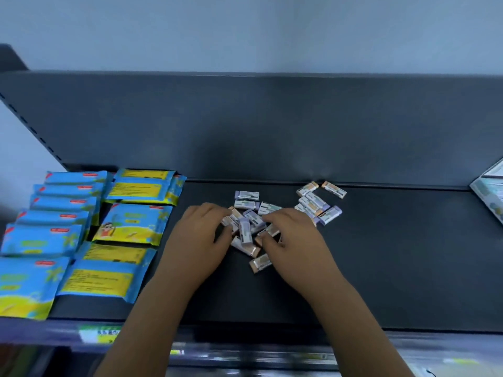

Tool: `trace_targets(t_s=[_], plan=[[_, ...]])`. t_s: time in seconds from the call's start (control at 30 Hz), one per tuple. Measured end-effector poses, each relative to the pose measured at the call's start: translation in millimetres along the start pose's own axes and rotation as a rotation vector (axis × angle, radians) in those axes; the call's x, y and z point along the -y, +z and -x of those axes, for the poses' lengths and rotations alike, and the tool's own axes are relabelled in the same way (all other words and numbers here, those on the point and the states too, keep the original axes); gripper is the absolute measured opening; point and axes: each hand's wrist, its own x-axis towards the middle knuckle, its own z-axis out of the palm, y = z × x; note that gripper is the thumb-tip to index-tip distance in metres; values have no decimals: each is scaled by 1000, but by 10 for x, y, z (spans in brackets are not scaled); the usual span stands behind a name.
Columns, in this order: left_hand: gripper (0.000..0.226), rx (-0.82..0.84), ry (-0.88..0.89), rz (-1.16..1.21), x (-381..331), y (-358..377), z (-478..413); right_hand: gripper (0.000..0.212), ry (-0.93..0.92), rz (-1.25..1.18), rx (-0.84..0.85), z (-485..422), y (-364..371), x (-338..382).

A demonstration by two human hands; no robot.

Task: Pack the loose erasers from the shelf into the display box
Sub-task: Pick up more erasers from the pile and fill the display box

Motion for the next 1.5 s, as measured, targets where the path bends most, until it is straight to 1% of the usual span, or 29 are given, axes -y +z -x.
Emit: trace_targets(t_s=[0.1, 0.17, 0.3, 0.37, 0.47, 0.6, 0.73, 0.9, 1.0, 1.1, 1.13, 1.2, 1.23, 1.3, 1.37, 1.43, 1.5], plan=[[27, -29, -3, 15, 112, -19, -15, 23, -34, 24, -17, -23, 75, 106], [33, -29, 25, 30, 164, -15, -33, 19, -61, 46, -62, -49, 135, 157], [49, 50, 97, -3, 206, 0, -87, 16, -63, 88, -80, -158, 257, 217], [52, 93, 116, -3, 214, 2, -90, 14, -51, 108, -78, -207, 322, 234], [44, 105, 129, -26, 266, 14, -92, 20, -40, 132, -59, -278, 415, 276], [29, 95, 63, -21, 328, 15, -122, 25, 9, 215, -67, -385, 525, 312], [26, 115, 55, -21, 340, 14, -163, 19, 70, 334, -117, -449, 578, 317], [15, 84, 85, -69, 343, 40, -175, 22, 137, 406, -44, -522, 552, 380], [18, 88, 96, -99, 345, 44, -193, 22, 170, 471, 11, -567, 530, 426], [27, 78, 100, -106, 347, 47, -220, 18, 204, 530, 30, -607, 510, 455], [25, 88, 108, -119, 351, 51, -235, 17, 206, 542, 29, -618, 510, 456], [20, 109, 126, -154, 361, 56, -263, 17, 198, 541, 20, -626, 525, 441], [22, 108, 131, -160, 364, 53, -275, 16, 184, 525, 3, -629, 541, 423], [26, 78, 138, -132, 359, 26, -280, 14, 143, 460, -83, -620, 561, 363], [22, 48, 147, -65, 340, -30, -267, 16, 101, 354, -174, -600, 527, 311], [19, 17, 160, 0, 311, -93, -256, 17, 64, 277, -182, -576, 421, 268], [23, -2, 180, 32, 274, -138, -266, 16, 52, 241, -141, -537, 284, 195]])
